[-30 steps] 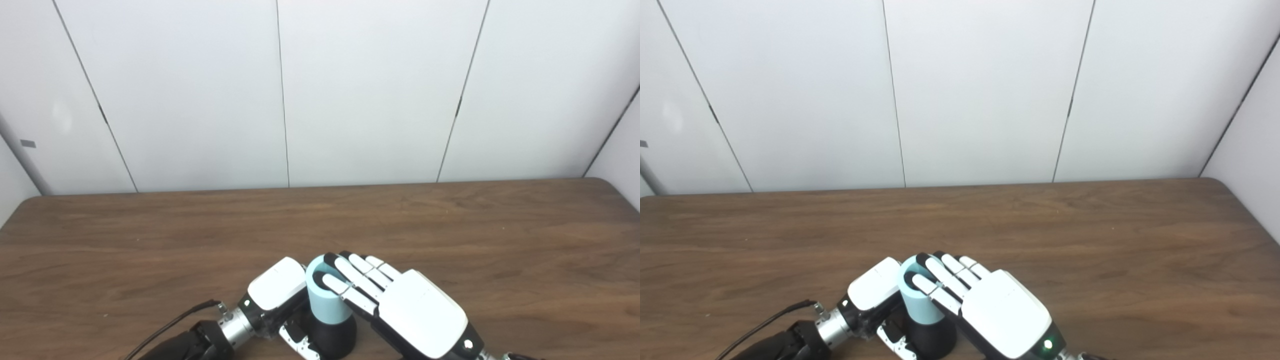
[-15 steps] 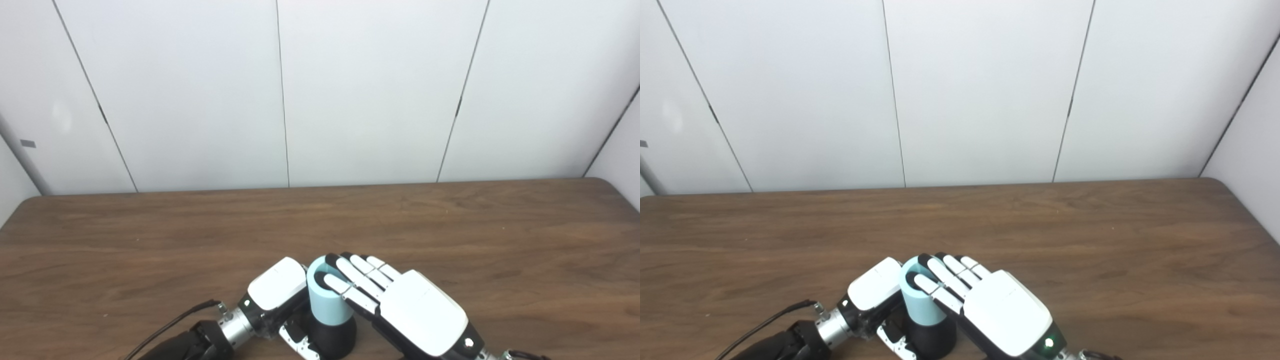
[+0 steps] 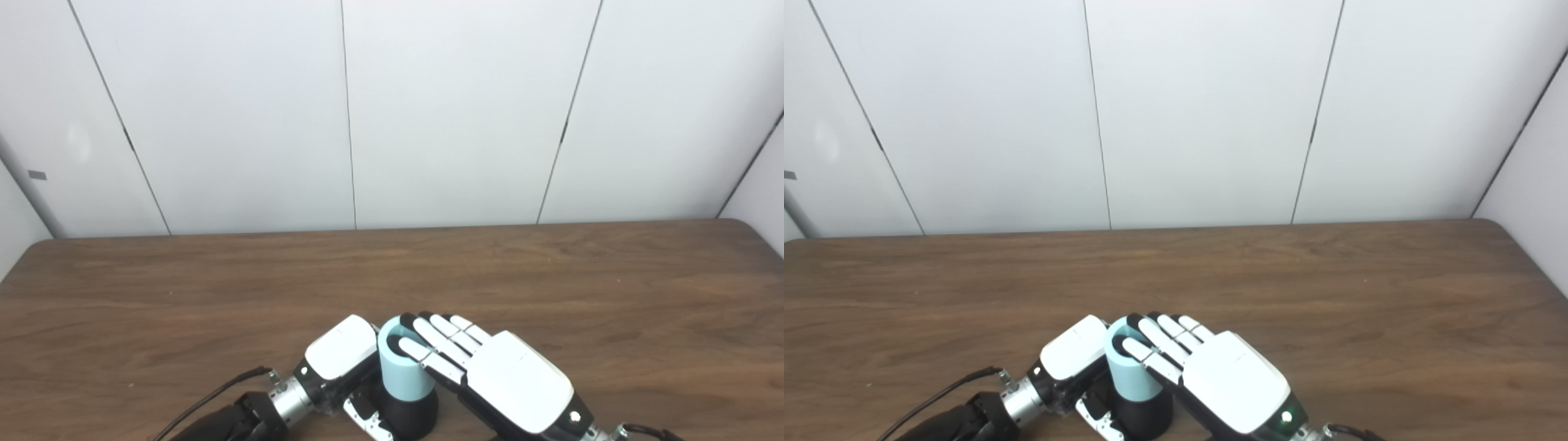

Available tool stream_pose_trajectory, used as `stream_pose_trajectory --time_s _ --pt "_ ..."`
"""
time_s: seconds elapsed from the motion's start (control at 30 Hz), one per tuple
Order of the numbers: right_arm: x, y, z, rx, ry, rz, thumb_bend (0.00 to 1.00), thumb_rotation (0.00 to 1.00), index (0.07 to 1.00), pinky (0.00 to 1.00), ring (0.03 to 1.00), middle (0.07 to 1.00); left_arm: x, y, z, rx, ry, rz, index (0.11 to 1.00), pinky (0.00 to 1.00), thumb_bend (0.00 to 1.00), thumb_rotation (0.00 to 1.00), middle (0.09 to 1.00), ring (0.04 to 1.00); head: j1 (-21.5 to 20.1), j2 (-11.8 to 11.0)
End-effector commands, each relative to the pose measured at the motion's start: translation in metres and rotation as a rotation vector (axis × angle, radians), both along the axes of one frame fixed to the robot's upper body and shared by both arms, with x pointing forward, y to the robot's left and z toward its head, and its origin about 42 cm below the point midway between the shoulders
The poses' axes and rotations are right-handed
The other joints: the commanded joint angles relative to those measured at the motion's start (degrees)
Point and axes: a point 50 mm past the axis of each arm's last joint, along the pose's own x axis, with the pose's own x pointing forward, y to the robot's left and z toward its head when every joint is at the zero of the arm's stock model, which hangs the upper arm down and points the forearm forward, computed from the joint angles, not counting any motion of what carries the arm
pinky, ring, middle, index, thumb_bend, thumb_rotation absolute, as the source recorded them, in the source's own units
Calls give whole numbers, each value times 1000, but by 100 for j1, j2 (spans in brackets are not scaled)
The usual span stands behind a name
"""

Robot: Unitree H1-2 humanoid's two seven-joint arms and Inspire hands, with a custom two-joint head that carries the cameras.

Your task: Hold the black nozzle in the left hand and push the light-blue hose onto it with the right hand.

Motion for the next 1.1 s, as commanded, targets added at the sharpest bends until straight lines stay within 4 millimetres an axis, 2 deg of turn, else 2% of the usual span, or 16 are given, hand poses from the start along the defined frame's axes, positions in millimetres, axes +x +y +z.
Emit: stream_pose_trajectory --time_s 0.0,0.13,0.23,0.4,0.53,0.63,0.9,1.07 --pt "-6 -4 -45 -208 286 37 884 917 912 936 971 962 -64 -11 -73 167 232 -95 483 183 524 0 472 238 -7 4" --pt "-7 -4 -45 -154 256 46 886 894 895 896 953 945 -63 -11 -73 162 230 -93 483 166 524 0 472 216 -7 4" --pt "-9 -4 -45 -32 164 67 898 846 884 835 920 927 -63 -11 -74 174 229 -96 484 181 523 0 472 235 -6 1" --pt "-10 -3 -46 101 83 69 905 863 986 924 996 997 -63 -11 -74 170 228 -92 484 173 524 0 472 226 -10 0" --pt "-9 -4 -46 128 67 48 921 884 1000 958 1000 1000 -63 -11 -74 167 226 -92 483 167 524 0 472 222 -14 3" --pt "-8 -4 -46 143 60 34 923 894 1000 935 1000 1000 -62 -11 -74 177 223 -96 484 189 523 0 473 250 -11 -3" --pt "-4 -6 -42 192 52 11 934 841 1000 891 1000 1000 -62 -10 -75 184 206 -98 484 184 524 0 473 240 -11 -3" --pt "-3 -7 -40 240 16 23 942 846 1000 855 1000 1000 -61 -10 -75 192 211 -98 484 195 524 0 474 256 -15 -11"
